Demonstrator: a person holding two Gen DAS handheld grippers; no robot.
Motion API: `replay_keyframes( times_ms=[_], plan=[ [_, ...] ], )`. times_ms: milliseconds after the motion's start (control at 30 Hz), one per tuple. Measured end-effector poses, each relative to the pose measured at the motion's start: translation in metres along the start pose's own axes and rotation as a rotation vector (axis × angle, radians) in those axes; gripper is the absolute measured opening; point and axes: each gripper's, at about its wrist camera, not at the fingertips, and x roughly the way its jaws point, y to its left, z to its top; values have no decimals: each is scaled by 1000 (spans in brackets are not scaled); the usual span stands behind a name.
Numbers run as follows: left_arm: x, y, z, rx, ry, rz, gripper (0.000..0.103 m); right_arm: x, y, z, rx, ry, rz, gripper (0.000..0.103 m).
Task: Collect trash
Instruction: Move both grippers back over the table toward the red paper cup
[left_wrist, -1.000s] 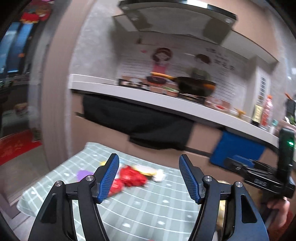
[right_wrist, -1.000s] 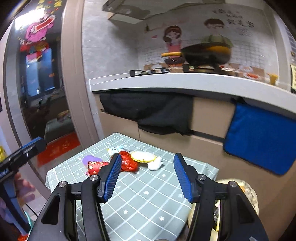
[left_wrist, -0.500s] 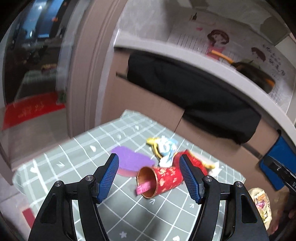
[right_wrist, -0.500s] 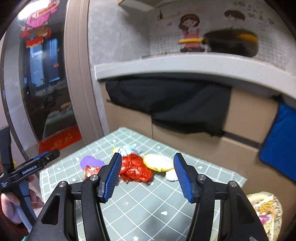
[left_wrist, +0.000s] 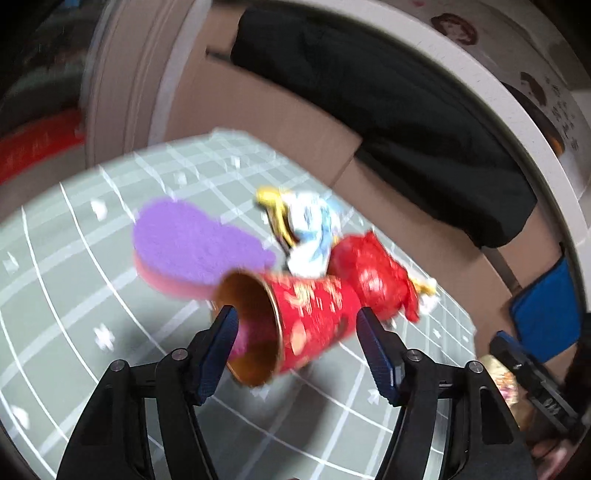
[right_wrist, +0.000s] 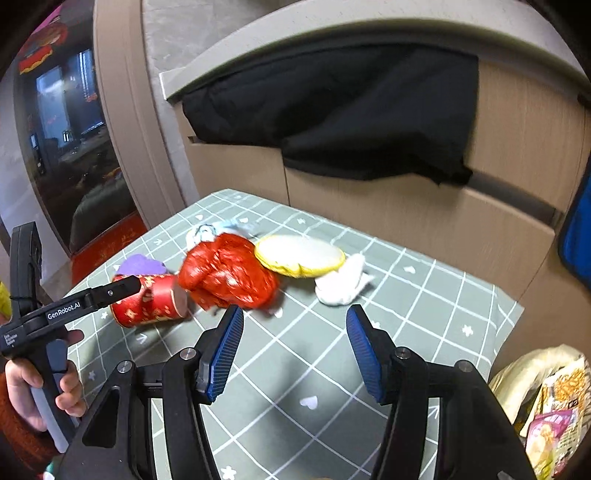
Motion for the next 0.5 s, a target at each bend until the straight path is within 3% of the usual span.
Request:
replay_keyframes(
  times_ms=[133, 233, 367, 500],
  plan=[
    [-2, -13, -17, 35, 81, -81, 61, 0, -6, -9, 8, 14, 2, 55],
    [-20, -21, -31, 70, 80, -120, 61, 1, -5, -14, 21, 25, 14, 55],
    [-56, -15, -42, 65, -22, -63, 61, 5, 12, -20, 19, 50, 78, 55],
    [-86, 6, -40, -52, -186, 37, 61, 11, 55, -23, -71, 67, 147, 55]
  ],
)
